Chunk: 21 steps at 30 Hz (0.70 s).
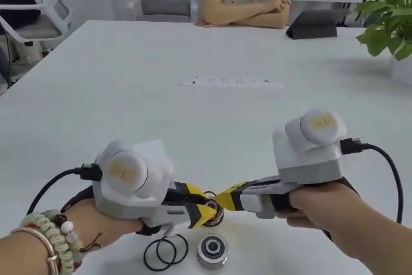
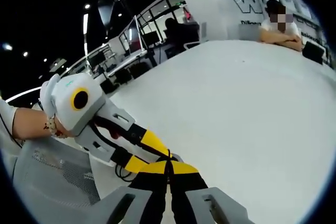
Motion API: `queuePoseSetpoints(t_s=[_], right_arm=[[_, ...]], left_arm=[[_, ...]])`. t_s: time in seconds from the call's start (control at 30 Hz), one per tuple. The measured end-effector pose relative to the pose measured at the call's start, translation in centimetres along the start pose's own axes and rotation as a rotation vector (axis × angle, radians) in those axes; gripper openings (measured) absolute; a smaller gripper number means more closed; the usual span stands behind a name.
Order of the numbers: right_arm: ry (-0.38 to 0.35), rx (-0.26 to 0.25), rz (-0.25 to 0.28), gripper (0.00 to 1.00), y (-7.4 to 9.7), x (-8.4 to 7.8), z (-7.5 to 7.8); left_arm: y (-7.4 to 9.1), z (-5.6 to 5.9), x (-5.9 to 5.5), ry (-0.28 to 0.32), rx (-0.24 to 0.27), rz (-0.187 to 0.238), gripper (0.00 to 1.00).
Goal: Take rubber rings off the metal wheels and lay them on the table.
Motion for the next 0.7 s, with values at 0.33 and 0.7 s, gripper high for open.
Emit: queuePoseSetpoints(t_s=[0.33, 0.7], right_arm=[[-0.036, -0.008, -0.015, 0.00, 0.0, -0.1, 0.3], [-0.041, -0.016, -0.020, 0.00, -0.1, -0.1, 0.4]], left_arm=[[1.2, -0.2, 1.5, 0.018, -0.037, 0.029, 0.12], [3.5, -0.4, 3.7, -0.043, -0.058, 0.022, 0.32]])
Point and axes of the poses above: the centre of the closed fingertips' face, and the gripper's own axes: y roughly backward along the fingers, z roughly to its right, x roughly out of its top, the point moved 7 cm from there along y, roughly backward along the fingers, and after that the axes turned 12 degrees about -x, right-handed, at the moved point
